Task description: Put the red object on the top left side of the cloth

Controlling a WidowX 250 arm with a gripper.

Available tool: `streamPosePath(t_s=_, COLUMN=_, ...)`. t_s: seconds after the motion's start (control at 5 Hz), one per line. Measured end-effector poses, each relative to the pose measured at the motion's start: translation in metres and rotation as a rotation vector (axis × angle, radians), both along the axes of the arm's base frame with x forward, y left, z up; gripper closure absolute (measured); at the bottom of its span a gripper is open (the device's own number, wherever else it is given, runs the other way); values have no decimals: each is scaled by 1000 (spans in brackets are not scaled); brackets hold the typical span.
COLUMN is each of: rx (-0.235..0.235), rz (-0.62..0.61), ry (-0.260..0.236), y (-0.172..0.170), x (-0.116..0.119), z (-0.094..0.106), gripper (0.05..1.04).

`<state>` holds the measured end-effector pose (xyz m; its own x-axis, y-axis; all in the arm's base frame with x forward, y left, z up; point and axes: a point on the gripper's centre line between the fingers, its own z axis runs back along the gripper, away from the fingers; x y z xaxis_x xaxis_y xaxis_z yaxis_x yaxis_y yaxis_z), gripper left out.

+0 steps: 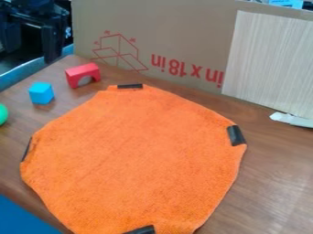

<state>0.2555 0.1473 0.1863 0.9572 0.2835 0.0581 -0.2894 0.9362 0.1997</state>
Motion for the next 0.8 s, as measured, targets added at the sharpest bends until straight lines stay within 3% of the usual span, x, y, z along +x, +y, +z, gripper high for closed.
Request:
streamPosePath(t_s=0.4, rx=-27, rz=-16, ry=50, y=2, x=6, z=-19, gripper=82)
streamPosePath(t_s=0.8, rx=-42, rz=-62, ry=8, y=8, x=20, z=-23, gripper=82)
